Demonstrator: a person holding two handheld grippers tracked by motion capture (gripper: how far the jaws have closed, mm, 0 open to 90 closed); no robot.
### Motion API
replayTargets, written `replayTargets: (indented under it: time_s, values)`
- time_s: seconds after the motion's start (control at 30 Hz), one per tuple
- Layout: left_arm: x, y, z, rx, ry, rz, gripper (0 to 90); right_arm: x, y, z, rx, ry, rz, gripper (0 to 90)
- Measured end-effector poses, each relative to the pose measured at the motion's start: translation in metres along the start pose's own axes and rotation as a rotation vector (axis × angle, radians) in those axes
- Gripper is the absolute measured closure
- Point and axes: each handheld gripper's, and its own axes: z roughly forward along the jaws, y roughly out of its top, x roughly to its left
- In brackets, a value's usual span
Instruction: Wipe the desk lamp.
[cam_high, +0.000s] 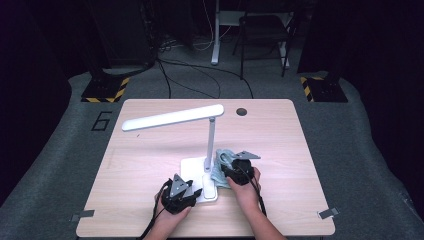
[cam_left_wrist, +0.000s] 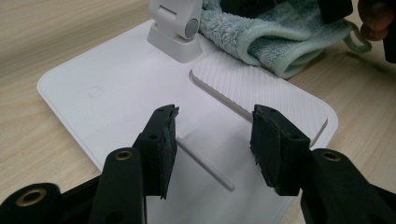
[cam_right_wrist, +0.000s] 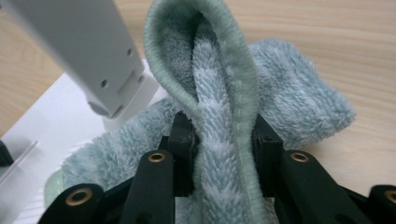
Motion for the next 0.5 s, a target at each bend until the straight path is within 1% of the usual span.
replayTargets:
  time_s: [0.03, 0.07, 0.13, 0.23, 0.27, 0.3, 0.37, 0.47, 0.5]
  values:
    - [0.0, 0.0, 0.0, -0.002, 0.002, 0.0, 50.2, -0.003, 0.001, -0.002, -0.013, -0.007, -0.007, 67.7]
    - [0.0, 0.0, 0.0, -0.003, 0.002, -0.001, 50.2, -0.004, 0.002, -0.005, -0.018, -0.011, 0.009, 67.8]
    - [0.0, 0.0, 0.0, -0.003, 0.001, -0.001, 50.2, -0.01, 0.005, -0.013, -0.044, -0.012, 0.009, 67.7]
    - [0.0, 0.0, 0.0, -0.003, 0.0, -0.001, 50.2, -0.017, 0.01, -0.028, -0.083, -0.022, 0.025, 67.7]
    - [0.0, 0.0, 0.0, -0.001, -0.002, -0.001, 50.2, -0.02, 0.011, -0.033, -0.095, -0.022, 0.024, 67.7]
    - [0.0, 0.0, 0.0, 0.0, -0.002, -0.001, 50.2, -0.022, 0.012, -0.039, -0.107, -0.021, 0.036, 67.7]
    - [0.0, 0.0, 0.0, -0.001, -0.002, -0.001, 50.2, -0.028, 0.014, -0.052, -0.131, -0.02, 0.043, 67.6]
    - [0.0, 0.0, 0.0, -0.006, 0.003, -0.002, 50.2, -0.035, 0.013, -0.071, -0.157, -0.028, 0.036, 67.4]
    - [0.0, 0.0, 0.0, -0.005, 0.002, -0.003, 50.1, -0.039, 0.011, -0.079, -0.167, -0.039, 0.021, 67.2]
